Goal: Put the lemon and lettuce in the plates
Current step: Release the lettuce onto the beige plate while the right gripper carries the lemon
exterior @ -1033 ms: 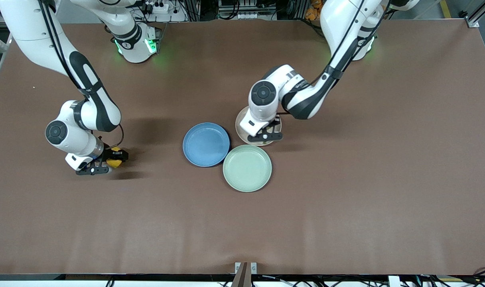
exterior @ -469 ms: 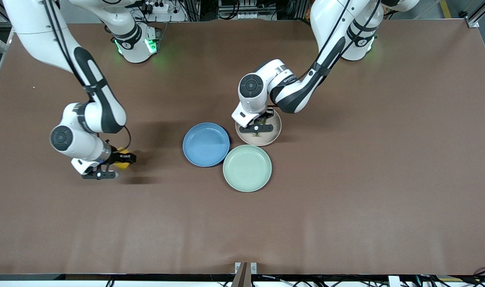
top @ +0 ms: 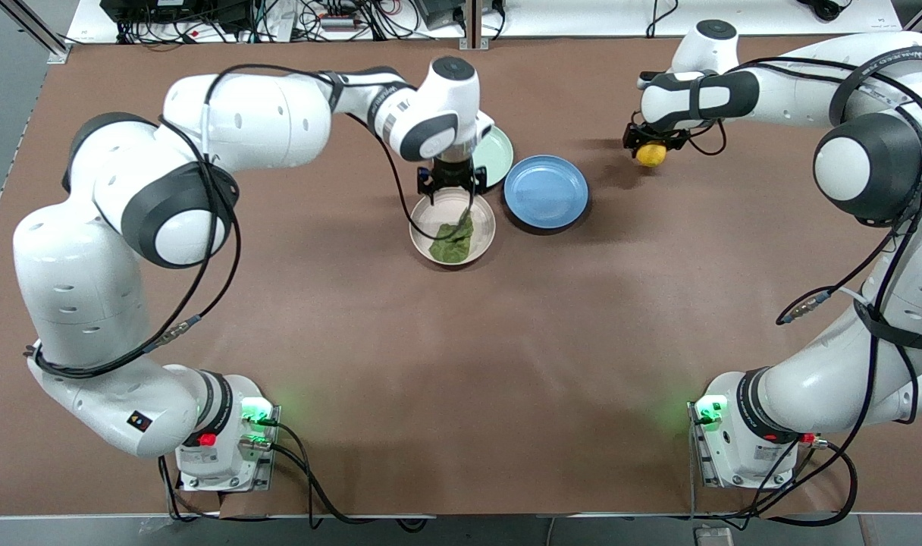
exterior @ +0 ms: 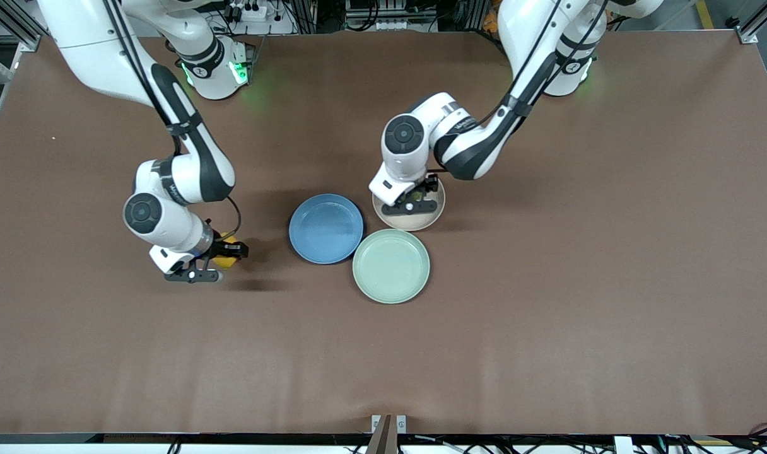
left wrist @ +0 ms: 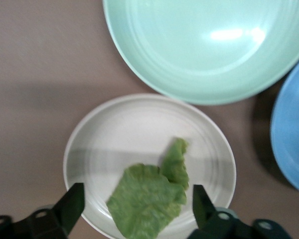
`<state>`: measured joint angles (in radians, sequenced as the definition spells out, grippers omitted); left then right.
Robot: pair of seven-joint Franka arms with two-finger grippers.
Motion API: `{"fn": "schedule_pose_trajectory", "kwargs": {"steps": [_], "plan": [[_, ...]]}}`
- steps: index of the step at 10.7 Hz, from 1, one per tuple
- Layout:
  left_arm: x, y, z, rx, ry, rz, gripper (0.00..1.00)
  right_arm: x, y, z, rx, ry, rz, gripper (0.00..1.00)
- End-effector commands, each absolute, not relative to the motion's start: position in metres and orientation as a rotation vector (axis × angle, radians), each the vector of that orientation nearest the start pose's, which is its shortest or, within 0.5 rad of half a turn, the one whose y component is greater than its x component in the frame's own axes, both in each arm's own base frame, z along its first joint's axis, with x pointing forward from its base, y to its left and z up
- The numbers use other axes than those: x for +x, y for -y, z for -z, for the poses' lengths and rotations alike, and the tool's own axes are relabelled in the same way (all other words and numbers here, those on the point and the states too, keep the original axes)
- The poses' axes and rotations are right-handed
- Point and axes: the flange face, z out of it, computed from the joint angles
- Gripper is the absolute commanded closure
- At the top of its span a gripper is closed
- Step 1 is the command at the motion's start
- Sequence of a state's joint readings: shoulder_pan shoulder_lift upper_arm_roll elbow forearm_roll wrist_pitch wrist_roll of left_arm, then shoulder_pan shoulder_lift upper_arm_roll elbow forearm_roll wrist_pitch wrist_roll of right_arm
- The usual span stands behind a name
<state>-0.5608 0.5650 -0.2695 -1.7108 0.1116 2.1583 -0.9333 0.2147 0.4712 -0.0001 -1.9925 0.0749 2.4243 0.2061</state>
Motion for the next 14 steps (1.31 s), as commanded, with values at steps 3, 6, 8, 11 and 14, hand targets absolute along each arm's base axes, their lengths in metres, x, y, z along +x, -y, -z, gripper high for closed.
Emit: {"fn": "schedule_pose_trajectory", "kwargs": {"steps": [3, 6, 8, 11, 14], "plan": [[0.528, 0.396, -0.296, -3.119, 0.066, -0.093, 0.00, 0.583, -0.195, -0.251, -3.091, -0.224, -0.093, 0.42], [0.564, 0.338, -0.295, -3.113, 0.014, -0.117, 0.00, 0.571, -0.232, -0.252, -3.093, -0.251, -0.097, 0.42], [0.581, 0.307, -0.298, -3.091, -0.035, -0.114, 0.00, 0.561, -0.262, -0.253, -3.096, -0.205, -0.088, 0.41], [0.599, 0.271, -0.306, -3.090, -0.115, -0.097, 0.00, 0.552, -0.295, -0.255, -3.096, -0.117, -0.071, 0.41], [0.604, 0.232, -0.324, -3.054, -0.205, -0.172, 0.00, 0.545, -0.308, -0.241, -3.103, -0.084, -0.078, 0.40]]}}
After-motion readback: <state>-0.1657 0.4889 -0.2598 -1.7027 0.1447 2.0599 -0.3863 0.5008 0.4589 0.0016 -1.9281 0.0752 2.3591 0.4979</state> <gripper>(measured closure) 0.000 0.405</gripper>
